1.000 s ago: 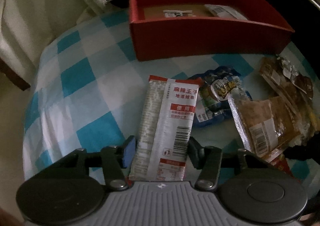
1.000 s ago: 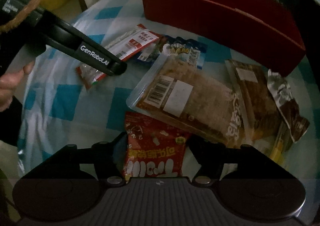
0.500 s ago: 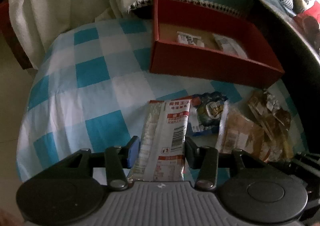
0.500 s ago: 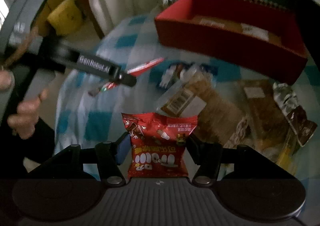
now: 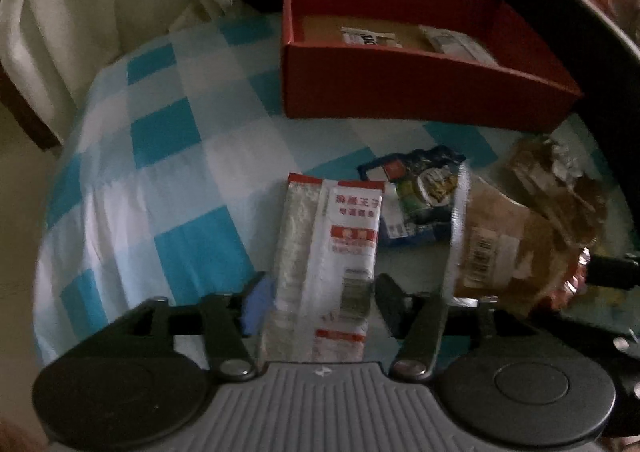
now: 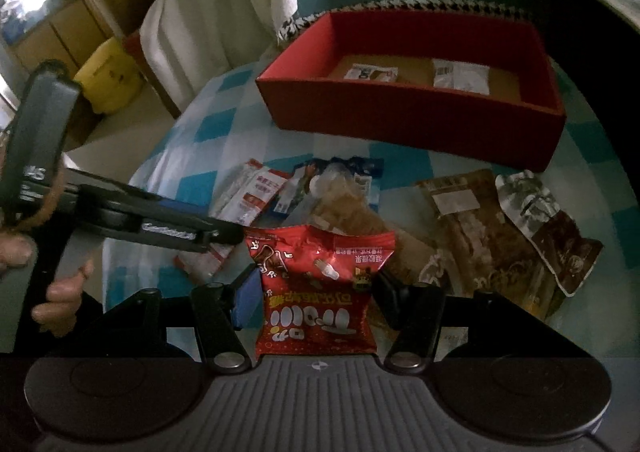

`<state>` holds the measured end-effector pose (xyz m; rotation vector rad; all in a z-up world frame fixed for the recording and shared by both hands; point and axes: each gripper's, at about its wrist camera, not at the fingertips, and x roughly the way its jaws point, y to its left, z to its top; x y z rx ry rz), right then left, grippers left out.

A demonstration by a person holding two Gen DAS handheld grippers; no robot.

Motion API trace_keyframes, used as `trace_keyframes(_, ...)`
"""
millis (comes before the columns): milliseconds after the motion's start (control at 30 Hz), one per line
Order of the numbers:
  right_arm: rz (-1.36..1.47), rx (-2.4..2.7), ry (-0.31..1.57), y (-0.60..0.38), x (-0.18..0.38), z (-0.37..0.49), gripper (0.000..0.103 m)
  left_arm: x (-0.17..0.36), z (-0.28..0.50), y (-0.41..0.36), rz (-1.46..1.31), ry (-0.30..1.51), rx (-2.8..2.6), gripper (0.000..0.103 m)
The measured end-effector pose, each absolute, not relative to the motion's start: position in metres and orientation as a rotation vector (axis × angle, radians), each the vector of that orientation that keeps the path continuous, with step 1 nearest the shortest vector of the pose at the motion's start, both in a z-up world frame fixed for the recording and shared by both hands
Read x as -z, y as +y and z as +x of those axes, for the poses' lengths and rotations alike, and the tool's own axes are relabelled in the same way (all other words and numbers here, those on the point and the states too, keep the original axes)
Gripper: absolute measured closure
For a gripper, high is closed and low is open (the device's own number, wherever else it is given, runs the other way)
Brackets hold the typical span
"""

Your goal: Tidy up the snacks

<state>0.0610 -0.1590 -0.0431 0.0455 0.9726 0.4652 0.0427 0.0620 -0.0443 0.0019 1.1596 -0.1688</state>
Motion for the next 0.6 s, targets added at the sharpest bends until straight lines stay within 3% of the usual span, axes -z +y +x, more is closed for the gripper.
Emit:
trace_keyframes(133, 0.048, -0.476, 0.978, -0.159, 0.043, 0.06, 0.036, 0.055, 0.049, 0.056, 0.04, 1.164, 0.159, 0.033)
trace_keyframes(200, 0.052, -0.474, 0.98, -0.16, 0.042, 0.061, 0.036, 0.059, 0.048, 0.048, 0.094, 1.153, 0.149, 0.031)
trace_keyframes(233, 0.055, -0.476, 0.981, -0.161, 0.043, 0.063, 0.036, 0.058, 0.046, 0.044, 0.113, 1.142, 0.145, 0.035)
trace_keyframes(300, 0.056, -0.473, 0.983, -0.161, 0.044, 0.065, 0.036, 0.054, 0.041, 0.042, 0.118, 1.133, 0.162, 0.052)
trace_keyframes(367, 0.057, -0.468, 0.981, -0.163, 0.043, 0.065, 0.036, 0.052, 0.04, 0.044, 0.108, 1.138, 0.162, 0.06)
trace_keyframes(600, 0.08, -0.454, 0.954, -0.169, 0.036, 0.067, 0.036, 0.035, 0.036, 0.057, 0.004, 1.122, 0.161, 0.064)
